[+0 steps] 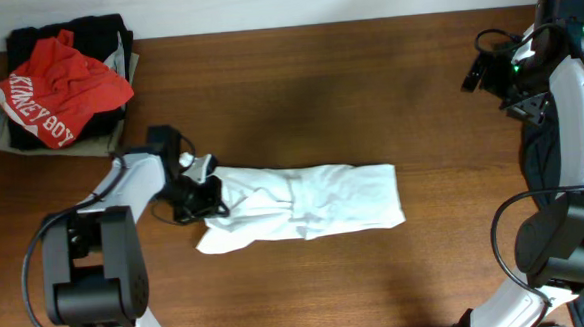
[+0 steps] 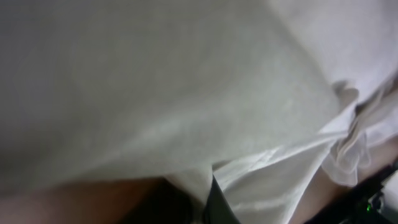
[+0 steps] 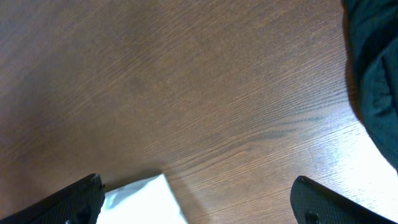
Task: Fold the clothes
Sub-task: 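Grasp the strip's left end with the left gripper and fold it rightward, then lay the left end onto the bundle and withdraw the left gripper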
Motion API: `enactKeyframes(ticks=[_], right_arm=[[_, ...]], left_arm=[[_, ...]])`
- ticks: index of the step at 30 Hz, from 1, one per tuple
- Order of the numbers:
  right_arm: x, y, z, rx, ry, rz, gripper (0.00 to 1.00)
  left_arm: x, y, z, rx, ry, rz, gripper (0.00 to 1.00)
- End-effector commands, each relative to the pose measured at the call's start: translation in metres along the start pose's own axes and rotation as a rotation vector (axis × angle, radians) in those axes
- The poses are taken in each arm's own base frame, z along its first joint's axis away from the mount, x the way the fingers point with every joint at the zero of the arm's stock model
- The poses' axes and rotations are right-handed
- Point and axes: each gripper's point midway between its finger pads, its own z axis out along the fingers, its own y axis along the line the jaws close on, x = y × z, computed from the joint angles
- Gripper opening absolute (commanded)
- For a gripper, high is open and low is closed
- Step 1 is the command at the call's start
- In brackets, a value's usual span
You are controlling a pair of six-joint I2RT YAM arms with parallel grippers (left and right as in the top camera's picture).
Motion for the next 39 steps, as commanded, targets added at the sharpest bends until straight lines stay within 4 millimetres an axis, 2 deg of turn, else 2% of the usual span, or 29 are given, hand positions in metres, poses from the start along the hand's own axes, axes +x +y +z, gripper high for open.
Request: enactKeyframes(ticks=[1, 4, 5, 7, 11, 14, 17, 23, 29, 32, 39], right_arm=[[-0.004, 0.0, -0.009, 0.005, -0.027, -0.005, 0.99], [-0.004, 0.0, -0.009, 0.005, -0.027, -0.005, 0.99], [-0.004, 0.0, -0.009, 0.005, -0.027, -0.005, 0.98], [-0.004, 0.0, -0.009, 0.005, -0.027, -0.005, 0.99], [-0.004, 0.0, -0.009, 0.005, -0.027, -0.005, 0.99], [-0.004, 0.0, -0.009, 0.005, -0.027, -0.005, 0.98], [-0.004, 0.0, -0.009, 0.005, -0.027, -0.005, 0.99], [-0.004, 0.0, -0.009, 0.005, -0.027, -0.005, 0.99], [-0.004, 0.0, -0.009, 0.005, -0.027, -0.005, 0.99], [-0.004, 0.0, -0.009, 0.005, -0.027, -0.005, 0.99], [-0.004, 0.0, -0.009, 0.005, -0.027, -0.005, 0.99]], left_arm=[[-0.023, 0.041, -0.038, -0.187, -0.063, -0.099, 0.01], [-0.034, 0.055, -0.075, -0.27, -0.096, -0.159, 0.0], [-0.039, 0.054, -0.092, -0.278, -0.113, -0.172, 0.01], [-0.045, 0.048, -0.113, -0.275, -0.139, -0.206, 0.0], [-0.048, 0.019, -0.148, -0.275, -0.151, -0.183, 0.01], [-0.049, -0.007, -0.158, -0.274, -0.159, -0.126, 0.0], [-0.045, -0.034, -0.147, -0.269, -0.131, -0.054, 0.01], [-0.024, -0.085, -0.105, -0.273, -0.039, 0.094, 0.0], [-0.008, -0.133, -0.063, -0.266, -0.019, 0.229, 0.01], [0.0, -0.144, -0.044, -0.266, -0.007, 0.262, 0.02], [0.015, -0.15, -0.004, -0.256, 0.011, 0.271, 0.09]])
